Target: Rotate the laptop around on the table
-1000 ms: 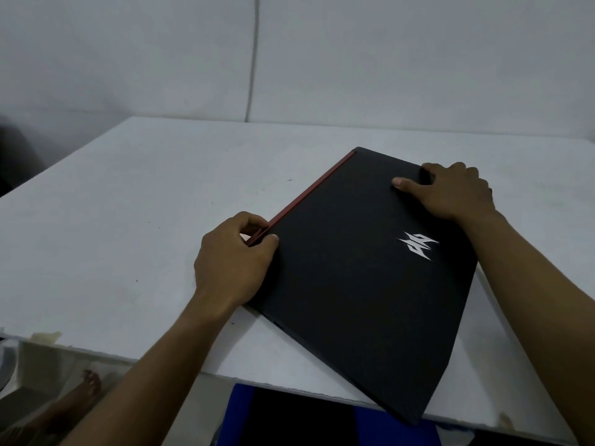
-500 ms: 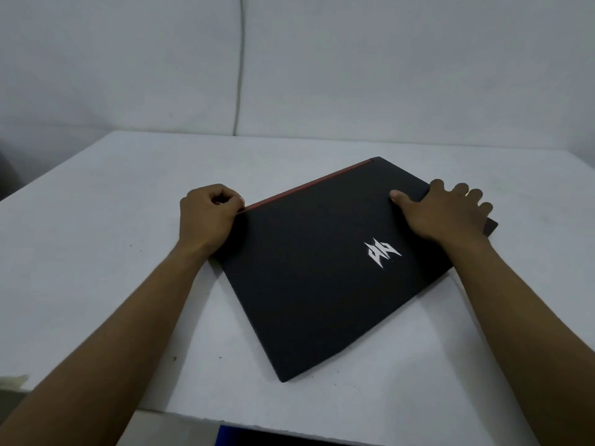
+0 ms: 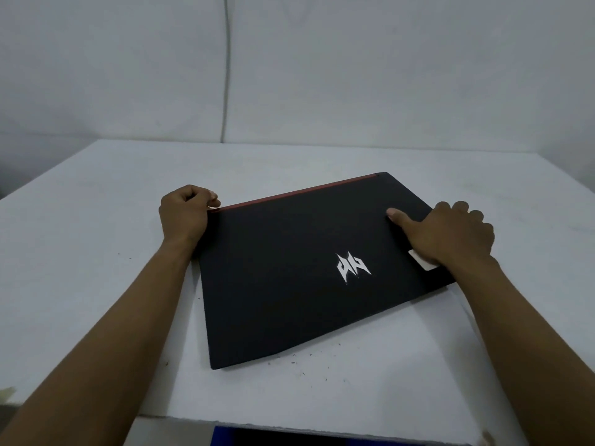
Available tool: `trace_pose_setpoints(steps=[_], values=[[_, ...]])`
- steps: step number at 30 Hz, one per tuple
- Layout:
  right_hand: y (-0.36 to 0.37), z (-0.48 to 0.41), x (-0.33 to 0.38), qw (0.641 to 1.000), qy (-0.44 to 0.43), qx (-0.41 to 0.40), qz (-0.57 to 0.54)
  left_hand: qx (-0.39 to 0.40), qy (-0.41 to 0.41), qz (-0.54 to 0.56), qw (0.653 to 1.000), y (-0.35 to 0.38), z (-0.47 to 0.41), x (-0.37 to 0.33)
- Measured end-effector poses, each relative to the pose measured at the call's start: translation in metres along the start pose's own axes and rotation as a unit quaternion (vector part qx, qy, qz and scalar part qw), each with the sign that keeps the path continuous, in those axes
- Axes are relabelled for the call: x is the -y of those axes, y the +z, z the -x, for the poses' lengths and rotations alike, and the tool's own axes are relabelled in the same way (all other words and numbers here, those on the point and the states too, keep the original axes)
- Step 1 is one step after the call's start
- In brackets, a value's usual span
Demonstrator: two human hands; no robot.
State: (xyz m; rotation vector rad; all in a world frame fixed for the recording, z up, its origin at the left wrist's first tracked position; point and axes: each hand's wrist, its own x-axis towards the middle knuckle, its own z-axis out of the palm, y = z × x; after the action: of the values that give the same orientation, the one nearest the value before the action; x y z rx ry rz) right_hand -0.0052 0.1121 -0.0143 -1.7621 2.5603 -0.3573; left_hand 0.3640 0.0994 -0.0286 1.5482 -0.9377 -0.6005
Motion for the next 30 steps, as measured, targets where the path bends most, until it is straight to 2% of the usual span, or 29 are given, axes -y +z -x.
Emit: trace_pose_setpoints(steps=[6, 15, 22, 30], values=[[-0.003, 0.020, -0.012, 1.000, -0.002, -0.014, -0.012, 0.015, -0.006, 0.002, 1.000, -0.005, -0.002, 0.003], [-0.013, 0.047, -0.035, 0.997, -0.005, 0.066, -0.044, 0.068, 0.026, -0.025, 0.997, -0.012, -0.003, 0.006], [-0.017, 0.046, -0.040, 0.995, -0.017, 0.096, -0.025, 0.127, 0.080, -0.146, 0.978, -0.012, -0.007, 0.001], [-0.015, 0.010, -0.043, 0.991, -0.096, 0.082, -0.050, 0.180, 0.149, -0.331, 0.914, 0.005, -0.004, -0.017]])
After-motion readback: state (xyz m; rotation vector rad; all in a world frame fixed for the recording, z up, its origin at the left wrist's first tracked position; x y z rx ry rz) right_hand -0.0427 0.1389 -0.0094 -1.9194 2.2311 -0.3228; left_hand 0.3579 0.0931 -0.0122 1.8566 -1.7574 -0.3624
